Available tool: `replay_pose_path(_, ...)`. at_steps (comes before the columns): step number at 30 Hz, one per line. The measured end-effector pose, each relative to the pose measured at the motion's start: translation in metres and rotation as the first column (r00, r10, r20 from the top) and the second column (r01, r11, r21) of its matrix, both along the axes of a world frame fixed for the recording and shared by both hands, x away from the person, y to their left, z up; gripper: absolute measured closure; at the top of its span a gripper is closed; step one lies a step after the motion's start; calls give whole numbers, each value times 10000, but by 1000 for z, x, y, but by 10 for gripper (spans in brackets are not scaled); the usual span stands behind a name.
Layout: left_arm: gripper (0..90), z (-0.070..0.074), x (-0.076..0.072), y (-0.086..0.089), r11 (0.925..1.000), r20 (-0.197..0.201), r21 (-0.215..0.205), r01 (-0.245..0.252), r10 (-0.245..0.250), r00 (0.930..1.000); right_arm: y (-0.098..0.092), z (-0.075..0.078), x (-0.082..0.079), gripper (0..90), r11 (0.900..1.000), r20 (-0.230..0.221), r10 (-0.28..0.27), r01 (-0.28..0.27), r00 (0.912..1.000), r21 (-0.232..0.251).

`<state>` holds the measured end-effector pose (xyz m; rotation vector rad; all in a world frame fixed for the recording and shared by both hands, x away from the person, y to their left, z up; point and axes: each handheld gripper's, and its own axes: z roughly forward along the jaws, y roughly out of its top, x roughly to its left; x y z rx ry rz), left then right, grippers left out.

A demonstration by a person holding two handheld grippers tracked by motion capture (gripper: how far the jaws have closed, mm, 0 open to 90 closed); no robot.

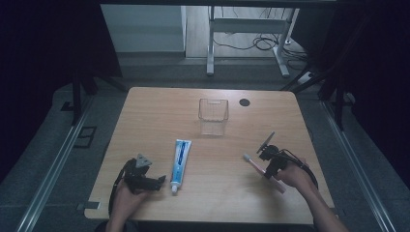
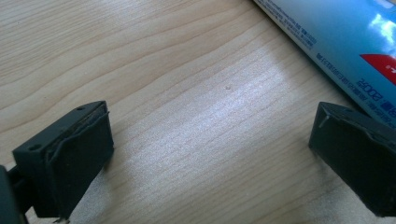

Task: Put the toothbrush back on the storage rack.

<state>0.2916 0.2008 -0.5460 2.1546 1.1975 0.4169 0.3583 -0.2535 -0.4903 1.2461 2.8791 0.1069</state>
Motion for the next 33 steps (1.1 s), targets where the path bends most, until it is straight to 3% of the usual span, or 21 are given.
replay_pose_path(6, 0, 0, 0, 0, 10000, 1, -1, 2, -2, 10000, -1, 11, -2, 787, 9984, 334, 41, -60, 9994, 558)
replay_pose_path(19, 0, 0, 0, 0, 10000, 1, -3, 2, -2, 10000, -3, 32, -1, 787, 9929, 916, -1, -108, 9958, 1188)
replay_pose_path(33, 0, 0, 0, 0, 10000, -2, 7, 7, -7, 10000, -1, 70, 5, 787, 9772, 1986, -335, -96, 9795, 2120)
